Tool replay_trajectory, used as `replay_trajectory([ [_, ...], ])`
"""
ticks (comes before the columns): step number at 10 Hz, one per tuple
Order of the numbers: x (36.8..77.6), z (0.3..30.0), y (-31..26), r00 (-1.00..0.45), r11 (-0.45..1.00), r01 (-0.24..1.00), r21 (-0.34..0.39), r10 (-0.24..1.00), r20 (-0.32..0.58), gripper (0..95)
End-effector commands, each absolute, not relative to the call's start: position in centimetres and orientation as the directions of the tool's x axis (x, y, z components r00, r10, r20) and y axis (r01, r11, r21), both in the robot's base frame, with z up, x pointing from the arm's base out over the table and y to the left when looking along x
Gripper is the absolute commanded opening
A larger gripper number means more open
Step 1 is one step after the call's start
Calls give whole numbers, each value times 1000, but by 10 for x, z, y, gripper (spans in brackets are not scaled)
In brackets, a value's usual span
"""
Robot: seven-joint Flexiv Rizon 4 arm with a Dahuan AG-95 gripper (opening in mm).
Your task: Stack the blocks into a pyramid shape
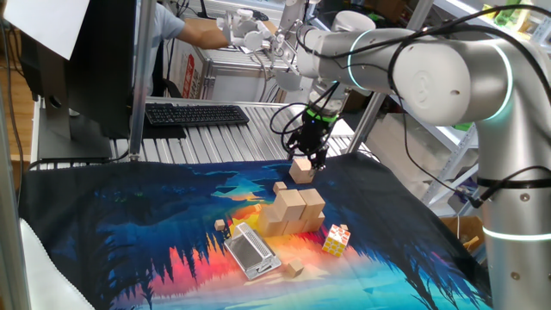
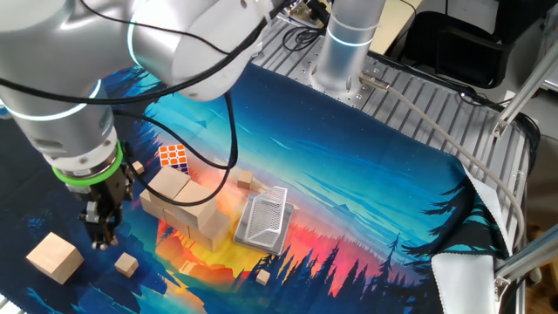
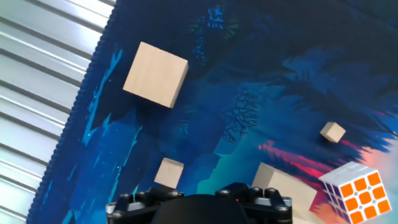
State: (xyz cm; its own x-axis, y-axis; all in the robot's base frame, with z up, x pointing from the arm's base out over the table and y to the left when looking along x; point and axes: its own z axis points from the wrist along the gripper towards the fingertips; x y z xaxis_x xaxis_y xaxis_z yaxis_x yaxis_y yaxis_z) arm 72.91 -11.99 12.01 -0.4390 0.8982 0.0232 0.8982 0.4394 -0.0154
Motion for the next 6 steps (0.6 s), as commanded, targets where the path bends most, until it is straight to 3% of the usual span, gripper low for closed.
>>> replay_trajectory([
  [1,731,121,-120,-494,498,867,-10,861,121,760],
  [6,731,121,-120,-590,595,803,-22,800,108,760],
])
